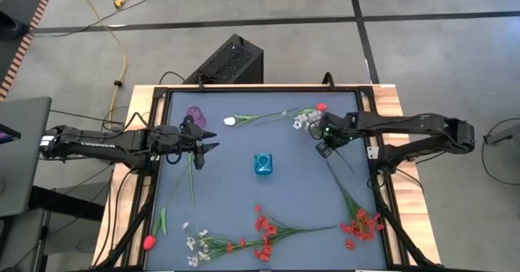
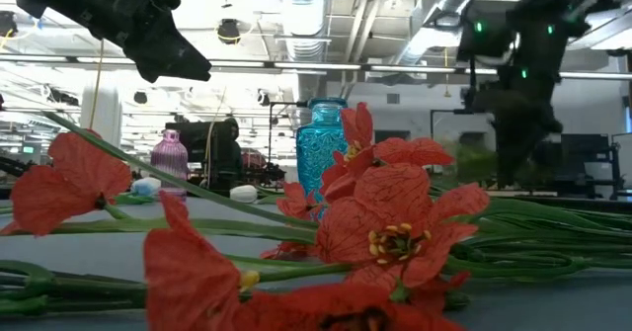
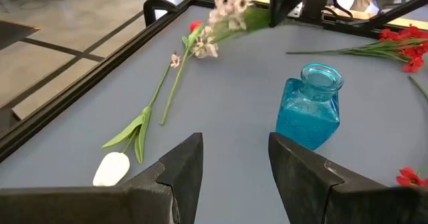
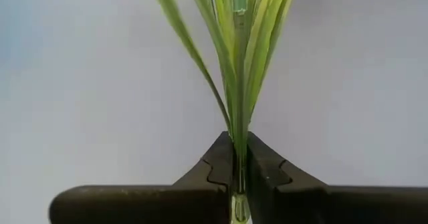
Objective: Sort flowers into vase by color
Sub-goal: Put the top white flowers into the blue vase, then put the bottom white flower into the blue vase
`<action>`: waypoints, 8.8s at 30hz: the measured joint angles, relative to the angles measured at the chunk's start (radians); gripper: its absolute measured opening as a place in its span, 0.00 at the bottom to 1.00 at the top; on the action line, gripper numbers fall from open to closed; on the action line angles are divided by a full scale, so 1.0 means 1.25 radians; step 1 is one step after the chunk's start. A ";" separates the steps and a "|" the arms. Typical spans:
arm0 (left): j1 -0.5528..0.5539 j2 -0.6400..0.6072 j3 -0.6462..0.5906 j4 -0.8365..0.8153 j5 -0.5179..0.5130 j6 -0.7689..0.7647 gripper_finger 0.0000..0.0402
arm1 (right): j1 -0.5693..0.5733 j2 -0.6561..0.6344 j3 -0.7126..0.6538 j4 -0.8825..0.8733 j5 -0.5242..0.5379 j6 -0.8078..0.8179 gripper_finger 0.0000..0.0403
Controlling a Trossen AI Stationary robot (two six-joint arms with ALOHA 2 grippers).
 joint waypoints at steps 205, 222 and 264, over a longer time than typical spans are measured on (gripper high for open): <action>-0.253 -0.023 0.033 -0.137 -0.461 -0.526 0.00 | 0.306 -0.082 -0.056 0.689 -0.111 -0.385 0.63; -0.320 0.099 0.035 0.530 0.135 0.104 0.00 | 0.413 -0.066 -0.056 1.042 -0.110 -0.385 0.63; -0.336 0.681 0.255 0.755 0.009 0.169 0.00 | 0.501 0.325 0.084 1.326 -0.101 -0.587 0.19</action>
